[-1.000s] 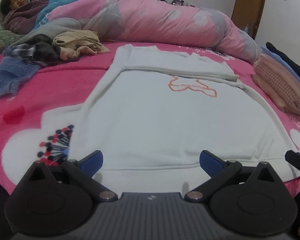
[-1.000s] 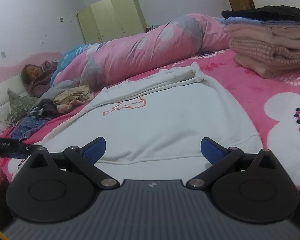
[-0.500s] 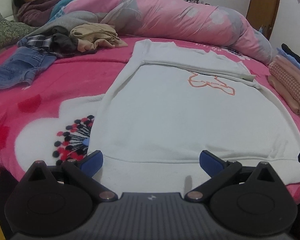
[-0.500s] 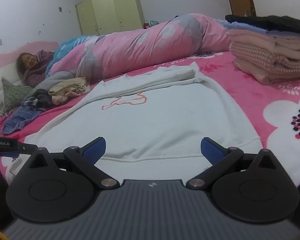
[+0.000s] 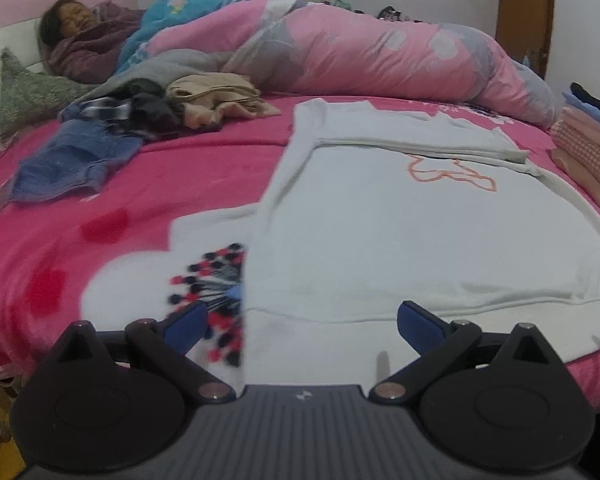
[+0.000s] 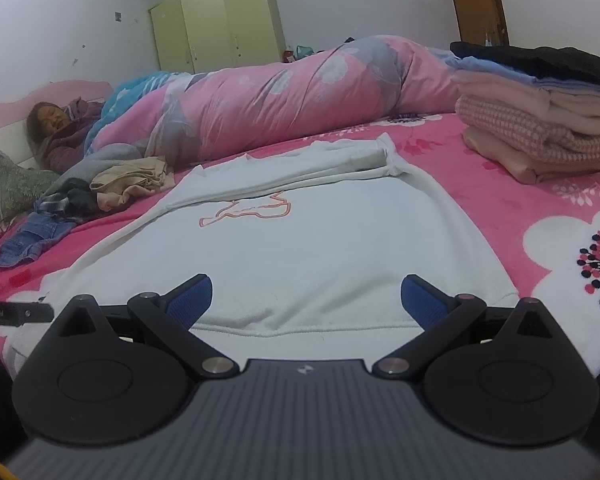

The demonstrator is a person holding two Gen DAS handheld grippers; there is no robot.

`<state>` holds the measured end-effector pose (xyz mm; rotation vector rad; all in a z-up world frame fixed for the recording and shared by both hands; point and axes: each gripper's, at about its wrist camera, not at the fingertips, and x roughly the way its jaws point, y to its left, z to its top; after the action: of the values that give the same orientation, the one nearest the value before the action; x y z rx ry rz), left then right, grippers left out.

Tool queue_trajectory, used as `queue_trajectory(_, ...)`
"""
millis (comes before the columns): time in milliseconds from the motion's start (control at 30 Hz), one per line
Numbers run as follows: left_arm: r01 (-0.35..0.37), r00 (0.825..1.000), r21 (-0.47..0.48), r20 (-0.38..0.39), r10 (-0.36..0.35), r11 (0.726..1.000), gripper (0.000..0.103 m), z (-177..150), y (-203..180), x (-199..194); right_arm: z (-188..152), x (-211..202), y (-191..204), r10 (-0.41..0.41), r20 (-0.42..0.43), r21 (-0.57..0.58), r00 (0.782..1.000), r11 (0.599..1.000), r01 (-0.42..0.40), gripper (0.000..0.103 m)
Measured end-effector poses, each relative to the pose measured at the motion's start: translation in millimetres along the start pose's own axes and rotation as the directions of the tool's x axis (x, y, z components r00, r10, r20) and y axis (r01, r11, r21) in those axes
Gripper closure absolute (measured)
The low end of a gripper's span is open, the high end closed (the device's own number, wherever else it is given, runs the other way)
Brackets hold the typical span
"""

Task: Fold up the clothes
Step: 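Lift the left gripper away from the sweatshirt hem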

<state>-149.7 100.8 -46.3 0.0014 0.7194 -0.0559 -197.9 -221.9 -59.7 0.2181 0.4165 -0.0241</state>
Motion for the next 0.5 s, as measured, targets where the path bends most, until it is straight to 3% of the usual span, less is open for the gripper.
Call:
queue_trajectory(167, -0.014, 1.000, -0.052, -0.018, 0.013, 0.999, 0.008, -3, 22, -4, 2, 1, 3, 0.009, -0.009, 0.006, 1.000, 1.000, -0.009, 0.003)
queue_trajectory(367, 0.032, 0.999, -0.043, -0.006, -0.033, 0.999, 0.015, -12, 29, -18, 3, -5, 13, 0.059, -0.005, 0.039, 0.998, 0.998, -0.059, 0.004)
queue_trajectory(500, 0.075, 0.997, -0.022, -0.003, -0.075, 0.997, 0.028, -21, 30, -27, 2, -11, 19, 0.087, 0.004, 0.022, 0.996, 0.996, -0.087, 0.008)
